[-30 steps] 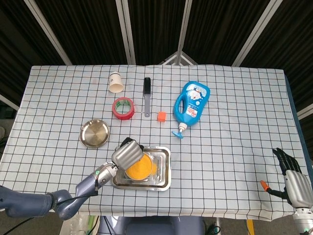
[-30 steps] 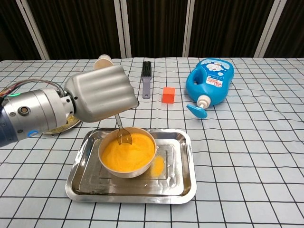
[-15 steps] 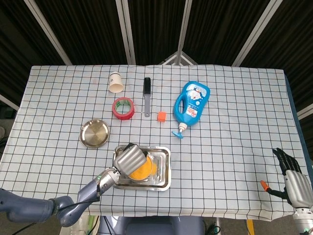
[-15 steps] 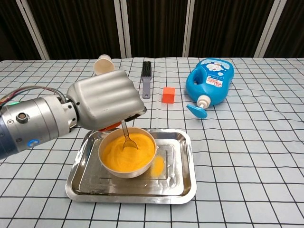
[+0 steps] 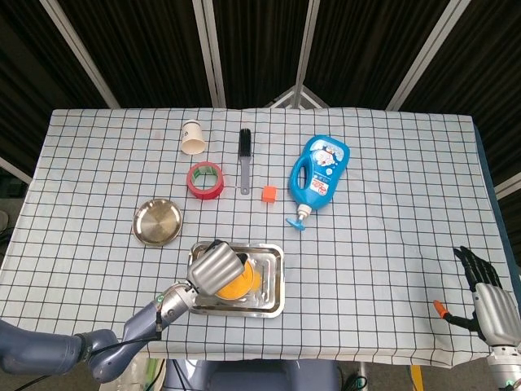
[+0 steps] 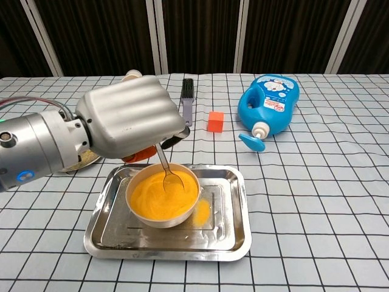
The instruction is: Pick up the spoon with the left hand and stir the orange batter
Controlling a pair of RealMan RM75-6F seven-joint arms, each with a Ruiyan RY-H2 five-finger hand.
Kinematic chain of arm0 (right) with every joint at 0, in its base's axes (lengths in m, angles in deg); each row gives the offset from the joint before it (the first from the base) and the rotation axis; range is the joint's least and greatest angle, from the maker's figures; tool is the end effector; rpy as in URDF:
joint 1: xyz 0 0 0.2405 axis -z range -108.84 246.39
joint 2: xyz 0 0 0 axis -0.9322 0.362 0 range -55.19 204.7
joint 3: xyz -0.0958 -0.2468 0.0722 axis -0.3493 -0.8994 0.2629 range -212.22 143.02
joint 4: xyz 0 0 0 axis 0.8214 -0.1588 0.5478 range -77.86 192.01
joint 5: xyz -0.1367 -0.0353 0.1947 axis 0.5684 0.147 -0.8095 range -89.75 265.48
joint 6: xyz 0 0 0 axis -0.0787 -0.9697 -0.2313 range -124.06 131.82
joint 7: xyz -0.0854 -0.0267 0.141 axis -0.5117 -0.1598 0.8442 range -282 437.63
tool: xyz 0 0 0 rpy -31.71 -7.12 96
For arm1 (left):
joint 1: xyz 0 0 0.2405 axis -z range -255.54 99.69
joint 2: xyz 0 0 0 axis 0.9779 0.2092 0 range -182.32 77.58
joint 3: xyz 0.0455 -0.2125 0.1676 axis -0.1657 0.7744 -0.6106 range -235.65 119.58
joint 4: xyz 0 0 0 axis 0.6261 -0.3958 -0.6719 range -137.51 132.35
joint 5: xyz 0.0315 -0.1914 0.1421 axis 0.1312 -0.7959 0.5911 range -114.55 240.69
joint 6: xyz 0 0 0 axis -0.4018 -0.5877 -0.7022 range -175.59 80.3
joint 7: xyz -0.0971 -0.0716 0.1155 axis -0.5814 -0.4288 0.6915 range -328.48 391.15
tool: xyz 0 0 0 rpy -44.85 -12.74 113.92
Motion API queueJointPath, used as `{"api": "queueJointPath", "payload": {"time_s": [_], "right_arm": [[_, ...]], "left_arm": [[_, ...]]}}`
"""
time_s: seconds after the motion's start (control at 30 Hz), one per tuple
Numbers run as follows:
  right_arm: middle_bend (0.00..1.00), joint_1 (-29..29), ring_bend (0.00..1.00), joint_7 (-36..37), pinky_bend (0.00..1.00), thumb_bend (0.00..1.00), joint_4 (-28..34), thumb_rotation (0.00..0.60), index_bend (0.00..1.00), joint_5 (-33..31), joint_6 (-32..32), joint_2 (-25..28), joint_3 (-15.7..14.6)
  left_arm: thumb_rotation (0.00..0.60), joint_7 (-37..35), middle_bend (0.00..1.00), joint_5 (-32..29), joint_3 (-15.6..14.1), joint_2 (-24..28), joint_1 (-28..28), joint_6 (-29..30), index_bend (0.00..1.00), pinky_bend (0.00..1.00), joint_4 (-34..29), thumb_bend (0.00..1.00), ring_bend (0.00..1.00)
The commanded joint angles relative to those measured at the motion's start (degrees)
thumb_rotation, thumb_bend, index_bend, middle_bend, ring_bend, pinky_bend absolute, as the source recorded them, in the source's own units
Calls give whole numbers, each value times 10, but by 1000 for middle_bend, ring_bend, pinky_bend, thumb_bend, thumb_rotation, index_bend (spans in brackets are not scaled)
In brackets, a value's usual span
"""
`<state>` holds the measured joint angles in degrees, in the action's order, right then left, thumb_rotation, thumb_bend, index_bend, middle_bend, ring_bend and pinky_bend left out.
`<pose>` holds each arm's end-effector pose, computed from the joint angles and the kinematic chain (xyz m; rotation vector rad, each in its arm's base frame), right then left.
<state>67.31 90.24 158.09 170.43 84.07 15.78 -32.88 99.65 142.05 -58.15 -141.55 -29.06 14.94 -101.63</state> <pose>-0.3401 -0.1799 0.1408 1.2369 -1.2512 0.9746 -0.0600 0.2890 -0.0741 -2.1578 0.2133 -0.7633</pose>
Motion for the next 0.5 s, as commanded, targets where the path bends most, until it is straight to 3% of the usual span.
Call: {"api": "queueJointPath", "payload": {"time_s": [0.03, 0.4, 0.5], "right_arm": [[0, 0, 0, 0, 0, 311, 0, 600, 0, 0, 0, 0, 0], [0, 0, 0, 1, 0, 311, 1, 600, 0, -1, -1, 0, 0], [0, 0, 0, 0, 0, 312, 1, 600, 0, -1, -2, 0, 0]], "left_arm": [[600, 3, 1000, 3, 0, 6, -1, -1, 791, 1000, -5, 725, 1000], [600, 15, 1000, 7, -1, 27, -5, -10, 791, 1000, -14, 725, 1000], [600, 36, 1000, 38, -6, 38, 7, -19, 791, 1000, -4, 726, 1000]]}}
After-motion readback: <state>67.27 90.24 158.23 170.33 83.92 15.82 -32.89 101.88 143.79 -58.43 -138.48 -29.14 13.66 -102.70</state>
